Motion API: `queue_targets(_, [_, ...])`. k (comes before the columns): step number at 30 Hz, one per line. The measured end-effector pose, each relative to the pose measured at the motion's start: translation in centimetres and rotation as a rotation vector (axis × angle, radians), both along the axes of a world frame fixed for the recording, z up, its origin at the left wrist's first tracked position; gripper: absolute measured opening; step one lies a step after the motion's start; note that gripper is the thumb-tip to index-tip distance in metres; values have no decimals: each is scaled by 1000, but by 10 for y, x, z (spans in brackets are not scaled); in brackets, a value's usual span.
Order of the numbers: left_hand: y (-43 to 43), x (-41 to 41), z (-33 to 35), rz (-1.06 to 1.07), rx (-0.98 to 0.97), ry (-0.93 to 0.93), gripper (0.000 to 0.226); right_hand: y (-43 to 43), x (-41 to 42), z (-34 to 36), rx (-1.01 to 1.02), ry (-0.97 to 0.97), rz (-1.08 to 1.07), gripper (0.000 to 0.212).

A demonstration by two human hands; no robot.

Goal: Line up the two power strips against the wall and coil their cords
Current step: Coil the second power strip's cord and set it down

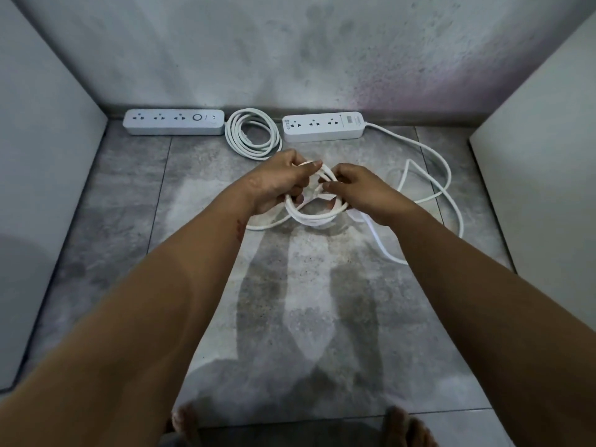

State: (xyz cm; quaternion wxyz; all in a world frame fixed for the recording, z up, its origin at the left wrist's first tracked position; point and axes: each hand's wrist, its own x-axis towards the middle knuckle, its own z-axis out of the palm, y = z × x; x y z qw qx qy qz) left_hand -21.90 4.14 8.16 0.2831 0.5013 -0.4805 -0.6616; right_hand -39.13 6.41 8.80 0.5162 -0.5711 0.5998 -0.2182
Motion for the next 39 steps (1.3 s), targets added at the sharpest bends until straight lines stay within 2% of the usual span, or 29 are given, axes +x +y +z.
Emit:
queue_targets(4, [-4,2,3,-17,-190,-216,14,3,3,-1,41,-116,-118,8])
queue_targets(9, [-6,0,-1,-42,-359,-356,5,2,6,-4,79,-181,-228,6])
queue_targets(15, [-10,-6,-3,-17,-391,-424,14,-1,4,-6,114,-274,-328,9])
queue_targets(20, [-13,-5,0,-116,-430,-716,29,-1,6,-9,129,-325,-413,13])
queue_targets(21, [-13,-3,0,-134,-360,-680,33,-1,7,-9,133,-331,-421,13])
queue_targets(24, [-6,0,1,-77,-85,-333,32,0,8,-9,145,-383,-435,13])
queue_targets(27, [-2,3,-2,21,26,-64,24,-1,9,-4,183,-431,-438,12])
queue_targets(30, [-3,2,-7,160,114,136,17,-2,9,1,225,-451,-434,38])
queue_targets(32, [-3,0,-10,185,161,207,19,-2,8,2,251,-455,-417,45])
queue_targets(33, [-2,0,-11,166,184,223,25,-2,7,2,261,-459,-389,39])
queue_targets(35, [1,3,-12,83,248,248,39,0,6,2,273,-454,-351,14])
queue_targets(36, [2,7,-11,19,283,263,44,0,7,2,263,-427,-346,8])
queue_targets(39, [1,20,-9,-143,390,337,58,-2,12,2,156,-231,-270,11])
